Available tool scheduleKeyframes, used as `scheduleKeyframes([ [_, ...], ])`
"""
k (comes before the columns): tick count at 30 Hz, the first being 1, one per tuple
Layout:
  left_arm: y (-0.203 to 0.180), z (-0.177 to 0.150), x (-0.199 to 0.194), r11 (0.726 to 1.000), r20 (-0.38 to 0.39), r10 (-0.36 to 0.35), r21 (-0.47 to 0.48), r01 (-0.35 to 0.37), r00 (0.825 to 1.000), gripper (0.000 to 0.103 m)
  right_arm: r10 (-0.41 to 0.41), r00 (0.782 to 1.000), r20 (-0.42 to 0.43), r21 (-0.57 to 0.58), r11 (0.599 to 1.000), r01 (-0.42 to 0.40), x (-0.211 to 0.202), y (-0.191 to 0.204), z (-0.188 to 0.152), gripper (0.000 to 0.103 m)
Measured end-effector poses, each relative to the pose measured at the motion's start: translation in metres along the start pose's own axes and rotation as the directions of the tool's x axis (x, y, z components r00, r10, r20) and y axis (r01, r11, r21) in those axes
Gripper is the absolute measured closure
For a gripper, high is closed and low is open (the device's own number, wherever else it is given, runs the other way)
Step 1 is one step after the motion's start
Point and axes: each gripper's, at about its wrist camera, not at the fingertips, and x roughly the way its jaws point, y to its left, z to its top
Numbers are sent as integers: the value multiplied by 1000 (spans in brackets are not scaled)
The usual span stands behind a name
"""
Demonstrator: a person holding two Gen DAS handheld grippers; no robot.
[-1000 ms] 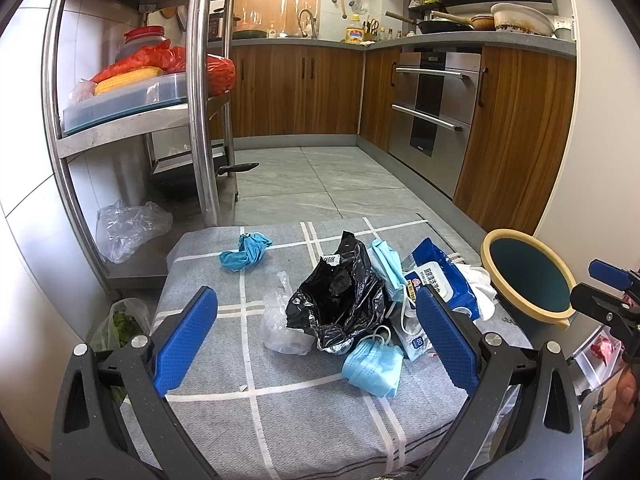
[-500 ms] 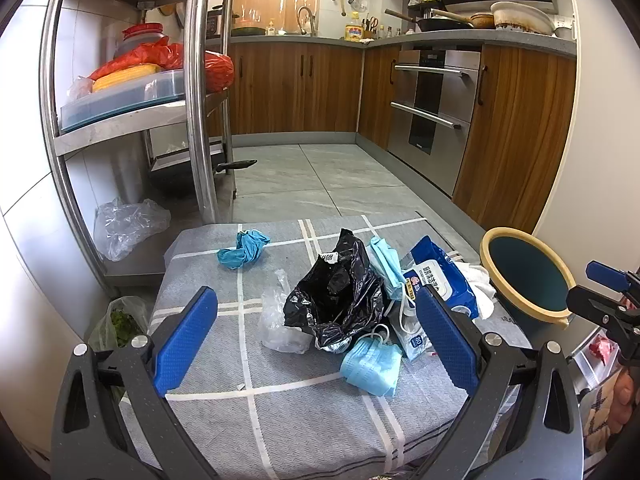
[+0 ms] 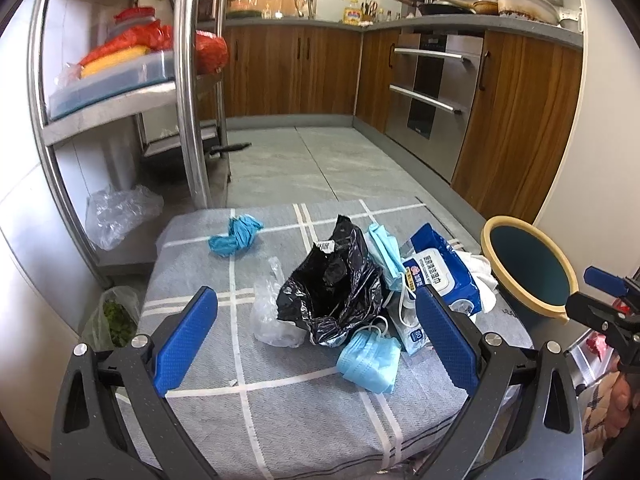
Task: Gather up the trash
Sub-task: 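Grasp the black plastic bag with the left gripper while the right gripper grasps a blue mask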
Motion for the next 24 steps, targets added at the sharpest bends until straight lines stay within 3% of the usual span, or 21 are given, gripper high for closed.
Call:
scheduleKeyframes([
  [4, 1, 8, 24, 1000, -68, -20, 7, 21, 997, 6, 9, 1000, -27, 12, 1000, -8, 7, -2, 2, 5],
  [8, -1, 16, 55, 998, -142, -60, 12, 63, 988, 13, 14, 999, -48, 30, 999, -13, 15, -5, 6, 5],
  [17, -17, 33, 108, 992, -206, -96, 62, 111, 974, 23, 33, 997, -68, 70, 997, -28, 27, -9, 13, 5],
  [20, -19, 35, 127, 992, -242, -96, 62, 114, 966, 36, 40, 996, -74, 74, 997, -35, 31, -10, 13, 5],
  [24, -20, 33, 134, 990, -272, -100, 66, 122, 957, 69, 44, 996, -81, 86, 996, -37, 35, -11, 12, 5],
])
